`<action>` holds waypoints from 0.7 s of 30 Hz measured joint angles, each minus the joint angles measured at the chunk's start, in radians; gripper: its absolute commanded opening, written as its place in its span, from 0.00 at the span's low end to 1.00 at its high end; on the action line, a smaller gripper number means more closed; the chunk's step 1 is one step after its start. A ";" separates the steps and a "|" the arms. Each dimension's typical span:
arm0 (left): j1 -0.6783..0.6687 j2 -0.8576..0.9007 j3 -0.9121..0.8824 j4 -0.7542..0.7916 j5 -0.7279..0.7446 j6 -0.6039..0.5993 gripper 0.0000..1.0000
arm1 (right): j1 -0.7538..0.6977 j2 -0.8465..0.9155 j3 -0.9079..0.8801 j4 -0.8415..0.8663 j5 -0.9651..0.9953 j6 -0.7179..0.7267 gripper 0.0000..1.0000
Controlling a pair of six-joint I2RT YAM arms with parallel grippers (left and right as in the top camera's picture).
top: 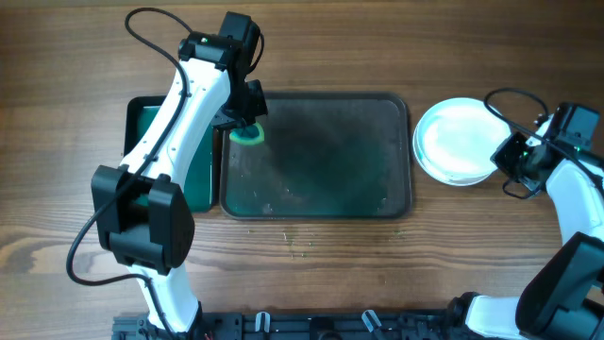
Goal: Clean dirty plates on tray and stack at the side
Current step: 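Drop the sponge into the green water tray with the left gripper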
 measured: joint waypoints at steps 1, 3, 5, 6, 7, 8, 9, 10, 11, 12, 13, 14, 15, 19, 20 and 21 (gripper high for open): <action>0.000 0.000 0.000 0.000 0.000 0.000 0.04 | -0.002 0.000 -0.013 0.031 0.000 0.004 0.07; 0.000 0.000 0.000 0.002 0.000 0.000 0.04 | 0.004 0.001 -0.023 0.049 -0.001 0.010 0.15; 0.000 0.000 0.000 0.007 0.000 0.000 0.04 | 0.018 0.003 -0.024 0.046 0.000 0.011 0.26; 0.001 0.000 0.000 0.007 0.000 0.002 0.04 | 0.024 0.003 -0.024 0.040 -0.001 0.014 0.33; 0.002 0.000 0.000 0.005 0.000 0.003 0.04 | 0.029 0.003 -0.024 0.034 -0.002 0.017 0.36; 0.004 0.000 0.000 0.000 0.000 0.006 0.04 | 0.034 0.003 -0.024 0.024 -0.003 0.019 0.40; 0.008 0.000 0.000 -0.011 0.000 0.010 0.04 | 0.040 0.003 -0.024 0.007 -0.011 0.012 0.44; 0.014 0.000 0.000 -0.026 0.000 0.014 0.04 | 0.043 0.003 -0.023 -0.013 -0.027 0.013 0.46; 0.021 0.000 0.000 -0.037 0.000 0.016 0.04 | 0.044 0.003 -0.022 -0.031 -0.043 0.014 0.48; 0.032 -0.001 0.000 -0.050 0.000 0.021 0.04 | 0.044 0.003 -0.016 -0.062 -0.066 0.013 0.50; 0.047 -0.002 0.000 -0.061 0.000 0.029 0.04 | 0.044 0.003 -0.007 -0.091 -0.087 0.014 0.52; 0.059 -0.005 0.000 -0.069 0.000 0.034 0.04 | 0.044 0.003 0.003 -0.113 -0.105 0.014 0.54; 0.076 -0.011 0.000 -0.085 -0.001 0.040 0.04 | 0.045 0.003 0.019 -0.143 -0.121 0.011 0.55; 0.163 -0.068 0.000 -0.167 -0.024 0.077 0.04 | 0.063 0.000 0.129 -0.259 -0.168 -0.032 0.62; 0.188 -0.089 0.002 -0.189 -0.030 0.093 0.04 | 0.074 -0.003 0.151 -0.275 -0.174 -0.044 0.62; 0.213 -0.104 0.004 -0.211 -0.032 0.106 0.04 | 0.084 -0.007 0.166 -0.287 -0.178 -0.051 0.62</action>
